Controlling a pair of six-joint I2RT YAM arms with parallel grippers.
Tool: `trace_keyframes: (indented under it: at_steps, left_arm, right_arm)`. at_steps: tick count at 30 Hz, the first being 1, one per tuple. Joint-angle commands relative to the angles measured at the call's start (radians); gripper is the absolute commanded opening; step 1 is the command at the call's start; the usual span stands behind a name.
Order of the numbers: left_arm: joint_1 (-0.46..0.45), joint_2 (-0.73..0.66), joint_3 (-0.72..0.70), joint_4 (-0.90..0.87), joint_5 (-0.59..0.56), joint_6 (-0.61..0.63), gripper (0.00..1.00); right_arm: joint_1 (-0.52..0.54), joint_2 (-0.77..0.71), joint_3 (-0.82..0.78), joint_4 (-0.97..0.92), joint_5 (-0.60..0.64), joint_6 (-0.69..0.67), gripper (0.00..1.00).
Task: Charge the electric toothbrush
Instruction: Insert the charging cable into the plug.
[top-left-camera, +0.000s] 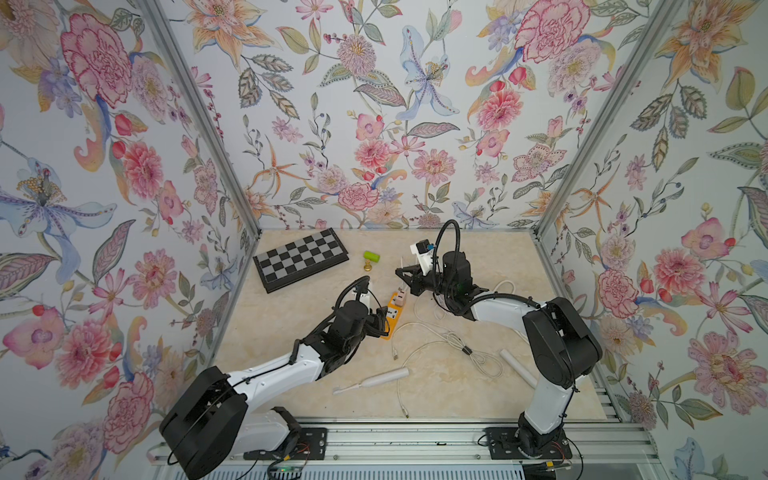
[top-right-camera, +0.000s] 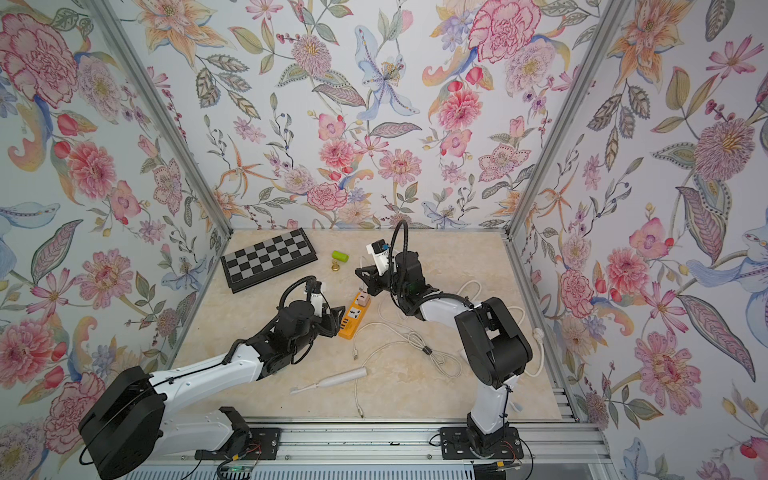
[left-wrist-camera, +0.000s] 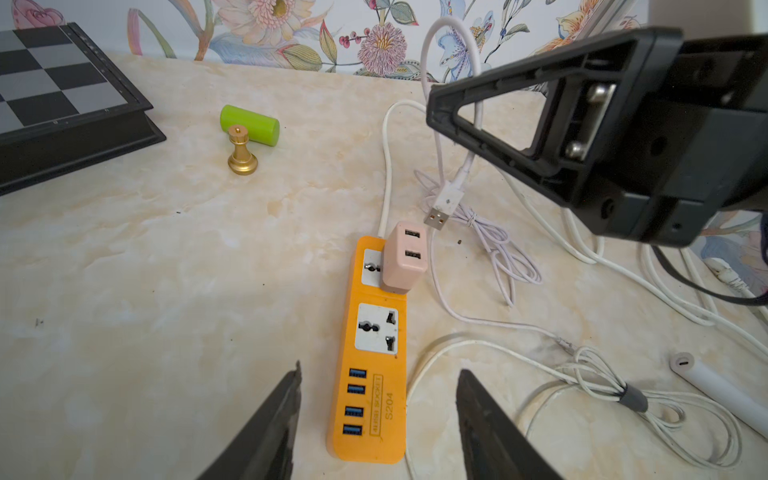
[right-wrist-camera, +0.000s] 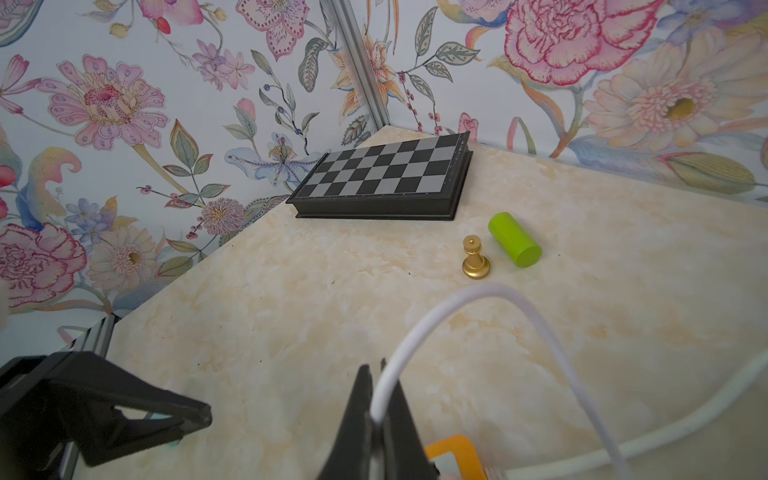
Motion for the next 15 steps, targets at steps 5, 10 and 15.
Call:
trace_keyframes:
  at_steps: [5, 10, 15]
  left_arm:
    - [0.013, 0.047, 0.005, -0.084, 0.04, -0.091, 0.59]
    - [0.02, 0.064, 0.007, -0.095, 0.041, -0.105, 0.59]
    - [0.038, 0.08, 0.001, -0.079, 0.072, -0.127, 0.58]
  right_arm:
    - [-0.001, 0.065, -0.014, 0.107, -0.08, -0.119, 0.0]
    - [-0.001, 0.088, -0.013, 0.11, -0.106, -0.134, 0.0]
    - [-0.002, 0.081, -0.031, 0.091, -0.104, -0.169, 0.0]
